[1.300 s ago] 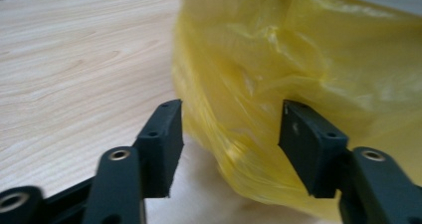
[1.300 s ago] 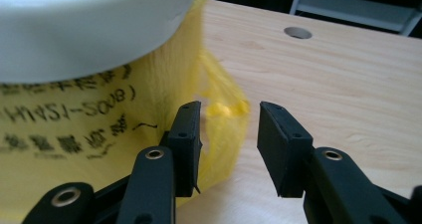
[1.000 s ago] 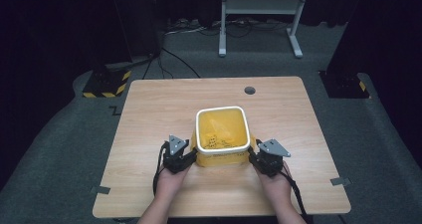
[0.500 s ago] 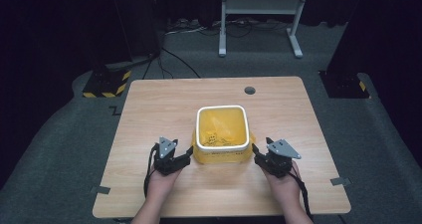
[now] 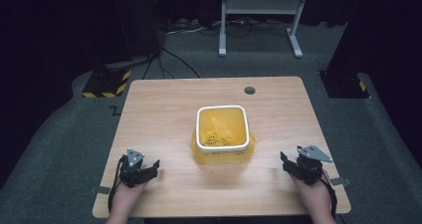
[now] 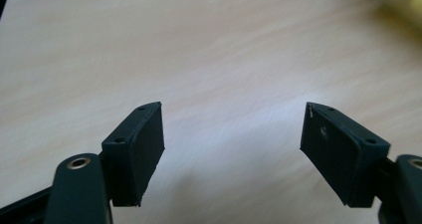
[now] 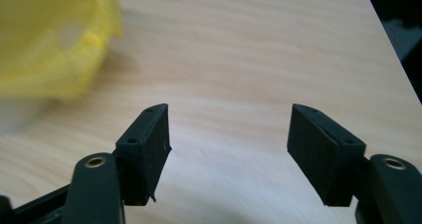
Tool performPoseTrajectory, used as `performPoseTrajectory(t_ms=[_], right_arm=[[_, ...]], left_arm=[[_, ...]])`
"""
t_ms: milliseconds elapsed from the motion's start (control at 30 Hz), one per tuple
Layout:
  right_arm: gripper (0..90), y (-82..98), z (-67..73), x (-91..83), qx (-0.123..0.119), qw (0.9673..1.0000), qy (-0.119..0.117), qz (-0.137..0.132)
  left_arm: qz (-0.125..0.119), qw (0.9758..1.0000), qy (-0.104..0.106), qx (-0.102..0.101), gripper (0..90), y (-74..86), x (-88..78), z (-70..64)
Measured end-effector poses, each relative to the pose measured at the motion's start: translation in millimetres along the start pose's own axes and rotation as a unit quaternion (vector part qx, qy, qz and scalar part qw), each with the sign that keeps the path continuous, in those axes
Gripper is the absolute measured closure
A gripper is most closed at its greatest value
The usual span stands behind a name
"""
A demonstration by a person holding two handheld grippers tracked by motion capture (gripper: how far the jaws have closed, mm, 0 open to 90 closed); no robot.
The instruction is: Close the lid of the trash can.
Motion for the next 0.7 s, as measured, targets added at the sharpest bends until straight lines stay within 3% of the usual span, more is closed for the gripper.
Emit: performPoseTrajectory(t_ms=[33,100,233,300,367,700], right_arm=[[28.9,6.7,-5.4,-0.5,0.004,0.9999,-0.002,0.011],[27.5,20.1,-12.6,-0.7,0.007,0.9994,-0.008,0.034],[25.5,47.9,-22.8,3.1,0.008,0.9970,-0.007,0.077],[24.4,50.6,-24.0,3.1,0.023,0.9968,-0.021,0.073],[22.8,51.0,-22.9,3.4,0.014,0.9968,-0.020,0.076],[21.4,51.7,-19.9,3.0,0.021,0.9967,-0.014,0.077]], left_arm=[[0.008,0.9999,0.006,-0.006,25.2,5.3,-1.4,0.7],[0.031,0.9995,0.002,0.005,24.3,19.8,-3.7,2.5],[0.010,0.9999,0.005,0.002,20.8,30.2,-9.6,1.0],[0.002,0.9999,0.009,0.006,15.8,33.4,-10.5,-1.5],[0.001,0.9999,0.009,0.006,15.7,34.0,-11.0,-2.5],[0.001,0.9999,0.012,0.006,15.9,34.5,-11.6,-2.3]])
Point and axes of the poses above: each handheld gripper's, and its own axes: x roughly forward along the jaws, y roughly out of its underside, z roughly to its left, the point moved 9 cm from there along x, roughly forward along the jaws, and after that the axes turned 5 degrees about z, right-handed, at the moved point
